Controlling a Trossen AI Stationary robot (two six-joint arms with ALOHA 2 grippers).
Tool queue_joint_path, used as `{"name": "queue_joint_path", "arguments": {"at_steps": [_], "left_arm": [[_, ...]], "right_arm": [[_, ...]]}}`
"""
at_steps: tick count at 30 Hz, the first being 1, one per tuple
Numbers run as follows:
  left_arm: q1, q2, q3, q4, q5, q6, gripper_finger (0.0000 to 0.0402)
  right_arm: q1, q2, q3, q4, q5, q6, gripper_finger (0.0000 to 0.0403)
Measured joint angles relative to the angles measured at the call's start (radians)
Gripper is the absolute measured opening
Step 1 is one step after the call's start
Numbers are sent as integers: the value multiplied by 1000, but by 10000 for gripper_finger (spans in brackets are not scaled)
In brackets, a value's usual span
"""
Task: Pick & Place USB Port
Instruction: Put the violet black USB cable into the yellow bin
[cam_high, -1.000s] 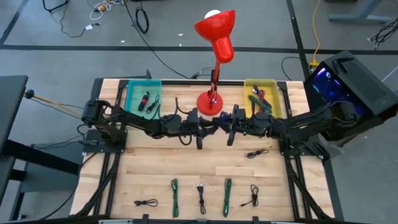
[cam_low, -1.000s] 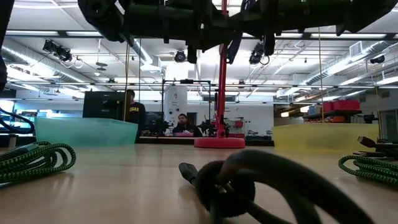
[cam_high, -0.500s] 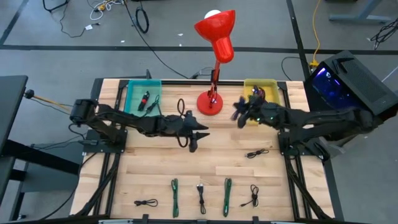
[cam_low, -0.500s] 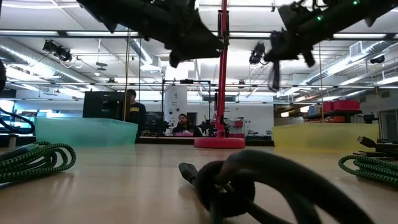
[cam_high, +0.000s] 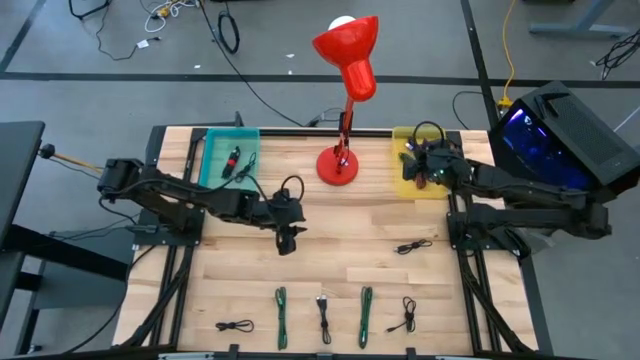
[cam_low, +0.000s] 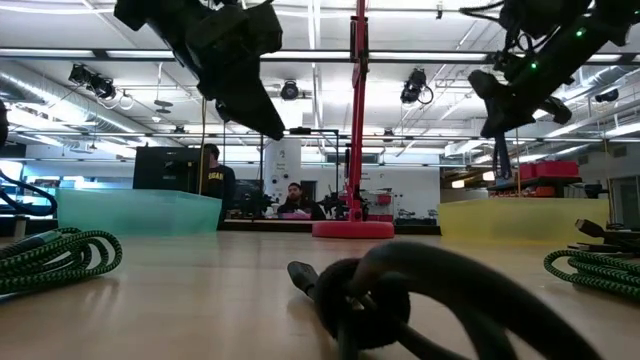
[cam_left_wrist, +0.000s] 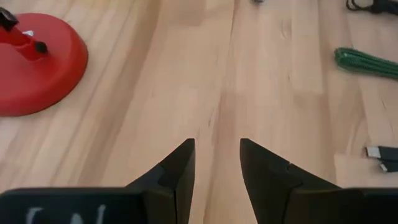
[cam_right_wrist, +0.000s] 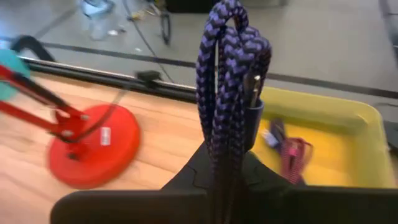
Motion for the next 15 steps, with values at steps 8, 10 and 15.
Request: {"name": "queue_joint_path", "arguments": {"at_steps": [8,10,15], "left_arm": [[-25,0,0,-13,-12,0,131],[-25,0,0,-13,-12,0,131],[-24,1,0,-8,-13,0,131]], "right_arm": [[-148,76,0,-12,-97,-1,10],[-172,106,0,-20,-117,-10,10],[-219,171,0,-19,-123,-30,18]]}}
